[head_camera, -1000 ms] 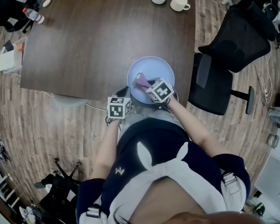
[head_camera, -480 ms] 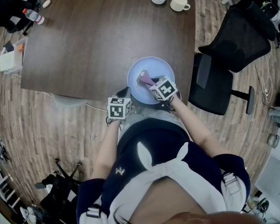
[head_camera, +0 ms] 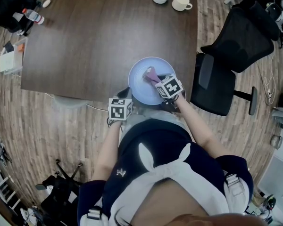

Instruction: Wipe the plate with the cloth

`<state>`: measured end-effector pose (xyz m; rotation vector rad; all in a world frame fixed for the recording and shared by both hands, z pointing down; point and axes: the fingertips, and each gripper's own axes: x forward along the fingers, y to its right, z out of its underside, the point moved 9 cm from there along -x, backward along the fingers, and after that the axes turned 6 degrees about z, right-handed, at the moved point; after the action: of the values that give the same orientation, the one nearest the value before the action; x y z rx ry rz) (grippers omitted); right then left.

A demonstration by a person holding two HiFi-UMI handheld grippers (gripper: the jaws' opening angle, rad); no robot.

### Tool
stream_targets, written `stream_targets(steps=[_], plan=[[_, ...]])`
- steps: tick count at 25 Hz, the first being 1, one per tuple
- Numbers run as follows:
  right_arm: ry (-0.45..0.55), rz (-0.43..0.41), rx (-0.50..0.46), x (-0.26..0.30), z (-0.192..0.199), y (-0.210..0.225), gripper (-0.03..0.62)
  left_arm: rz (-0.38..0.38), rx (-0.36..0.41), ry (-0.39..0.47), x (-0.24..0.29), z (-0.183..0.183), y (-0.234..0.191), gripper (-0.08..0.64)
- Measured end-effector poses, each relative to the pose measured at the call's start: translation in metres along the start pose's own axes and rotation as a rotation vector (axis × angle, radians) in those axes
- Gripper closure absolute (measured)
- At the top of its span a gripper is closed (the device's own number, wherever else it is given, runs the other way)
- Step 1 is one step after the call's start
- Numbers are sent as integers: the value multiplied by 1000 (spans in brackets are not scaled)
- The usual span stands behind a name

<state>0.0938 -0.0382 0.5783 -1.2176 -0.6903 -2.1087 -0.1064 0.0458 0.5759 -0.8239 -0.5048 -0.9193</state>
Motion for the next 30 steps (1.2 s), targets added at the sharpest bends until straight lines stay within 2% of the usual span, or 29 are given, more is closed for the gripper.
stream_targets(steps=[14,21,30], plan=[[-5,79,-9,-3,-3,19,466,2,-4,2,0,0,-1,554],[-4,182,-47,-7,-6,34,458,0,-4,1,0,-1,0,554],[2,208,-39,-10,-8,35,457,-2,-9,6,-2,-1,0,554]])
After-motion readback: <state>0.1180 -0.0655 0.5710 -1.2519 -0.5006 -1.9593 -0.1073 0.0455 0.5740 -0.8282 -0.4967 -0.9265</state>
